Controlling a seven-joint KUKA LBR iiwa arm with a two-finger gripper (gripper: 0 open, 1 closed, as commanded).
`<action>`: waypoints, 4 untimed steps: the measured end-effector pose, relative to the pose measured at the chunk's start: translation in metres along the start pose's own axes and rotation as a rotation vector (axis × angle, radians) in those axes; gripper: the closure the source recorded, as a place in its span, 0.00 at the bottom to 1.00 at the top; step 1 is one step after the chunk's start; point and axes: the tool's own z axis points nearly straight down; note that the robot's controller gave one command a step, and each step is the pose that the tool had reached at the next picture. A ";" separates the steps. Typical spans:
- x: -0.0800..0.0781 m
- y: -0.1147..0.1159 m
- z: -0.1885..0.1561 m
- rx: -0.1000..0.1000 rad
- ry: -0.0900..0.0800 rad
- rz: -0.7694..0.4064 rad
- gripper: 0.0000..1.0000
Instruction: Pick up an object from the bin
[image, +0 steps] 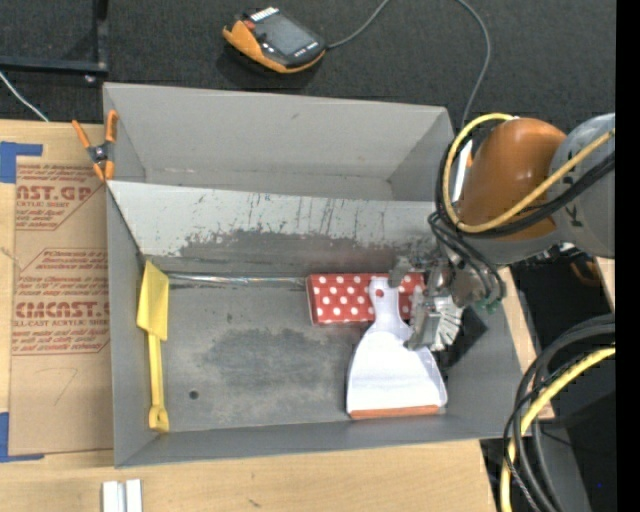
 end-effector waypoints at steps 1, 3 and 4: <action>-0.002 0.000 -0.005 0.001 -0.008 -0.001 0.00; 0.007 -0.053 0.072 -0.001 -0.006 -0.075 0.00; 0.014 -0.027 0.077 0.004 -0.013 -0.333 0.00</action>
Offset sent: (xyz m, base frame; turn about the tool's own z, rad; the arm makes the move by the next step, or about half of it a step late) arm -0.0191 -0.0663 -0.0853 -0.0778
